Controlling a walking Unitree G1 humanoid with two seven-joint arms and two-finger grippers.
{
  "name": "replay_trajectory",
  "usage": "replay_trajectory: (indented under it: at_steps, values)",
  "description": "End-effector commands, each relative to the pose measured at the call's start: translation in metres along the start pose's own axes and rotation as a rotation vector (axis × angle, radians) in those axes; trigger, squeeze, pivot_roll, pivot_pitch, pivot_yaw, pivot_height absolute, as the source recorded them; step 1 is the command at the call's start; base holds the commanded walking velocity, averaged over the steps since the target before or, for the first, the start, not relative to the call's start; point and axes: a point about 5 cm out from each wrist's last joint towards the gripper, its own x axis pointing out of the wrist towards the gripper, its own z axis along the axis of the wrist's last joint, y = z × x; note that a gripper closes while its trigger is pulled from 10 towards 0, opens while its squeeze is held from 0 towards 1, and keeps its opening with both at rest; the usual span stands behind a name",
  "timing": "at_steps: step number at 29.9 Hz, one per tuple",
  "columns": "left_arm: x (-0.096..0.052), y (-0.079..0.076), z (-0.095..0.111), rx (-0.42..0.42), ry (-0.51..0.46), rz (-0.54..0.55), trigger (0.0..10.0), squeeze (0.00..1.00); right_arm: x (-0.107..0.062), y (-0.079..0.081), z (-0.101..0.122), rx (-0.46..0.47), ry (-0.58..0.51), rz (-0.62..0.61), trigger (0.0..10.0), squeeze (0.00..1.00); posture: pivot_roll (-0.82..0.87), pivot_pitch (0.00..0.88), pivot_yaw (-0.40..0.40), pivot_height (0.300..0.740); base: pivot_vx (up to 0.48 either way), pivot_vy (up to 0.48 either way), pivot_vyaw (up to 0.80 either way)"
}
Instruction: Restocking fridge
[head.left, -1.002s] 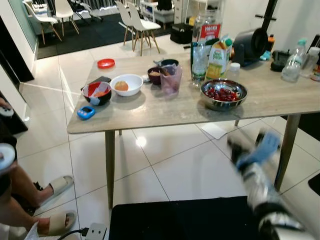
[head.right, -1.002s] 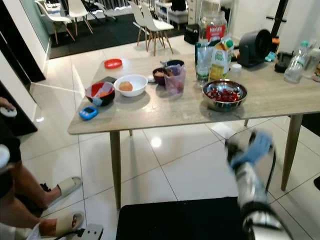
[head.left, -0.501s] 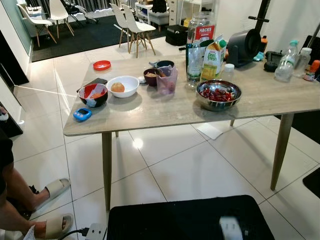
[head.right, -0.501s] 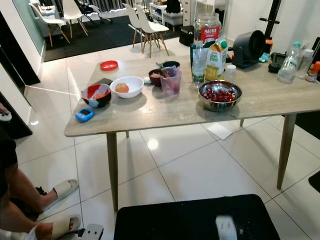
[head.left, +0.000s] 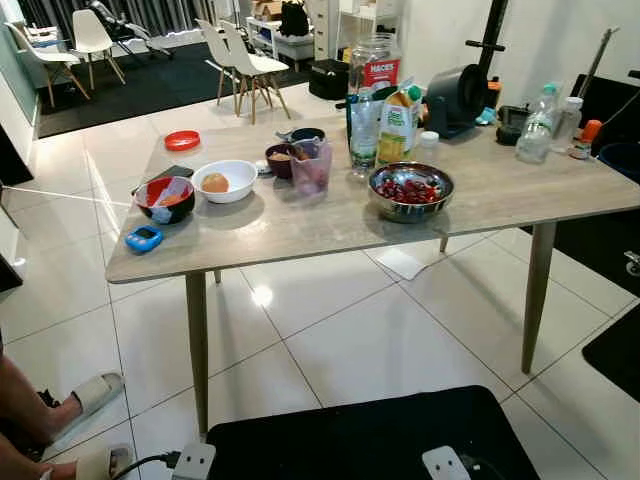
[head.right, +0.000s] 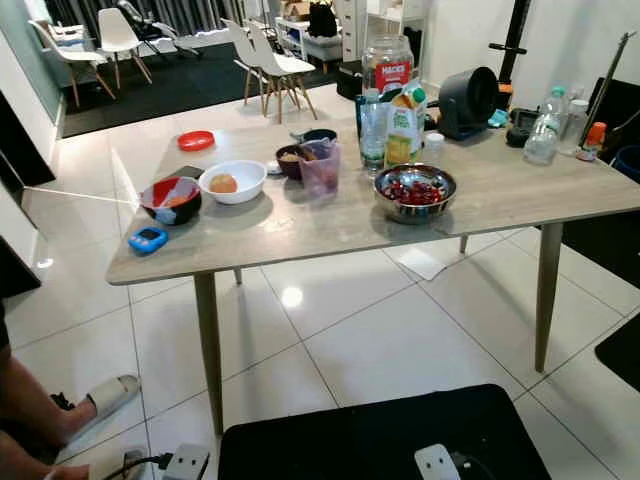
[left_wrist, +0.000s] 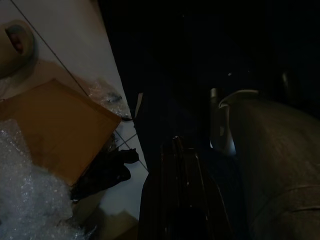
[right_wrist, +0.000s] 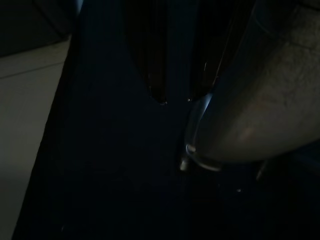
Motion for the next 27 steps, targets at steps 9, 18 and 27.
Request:
replay_trajectory:
  at_steps: [9,18,27]
  values:
    - [0.0,-0.002,-0.005,-0.013,0.01,-0.009,10.0,0.0,0.0,0.012,-0.003,-0.109,0.017,0.038,10.0,0.0,-0.01,0.0,0.025,0.74,0.0,0.0,0.0]
    - [-0.002,0.005,-0.004,0.004,0.012,-0.002,10.0,0.0,0.0,0.011,-0.006,-0.154,0.026,0.042,10.0,0.0,-0.01,0.0,0.026,0.74,0.0,0.0,0.0]
    - [-0.001,0.001,-0.001,0.005,0.003,-0.017,10.0,0.0,0.0,0.011,-0.002,-0.163,0.017,0.046,10.0,0.0,-0.01,0.0,0.024,0.74,0.0,0.0,0.0]
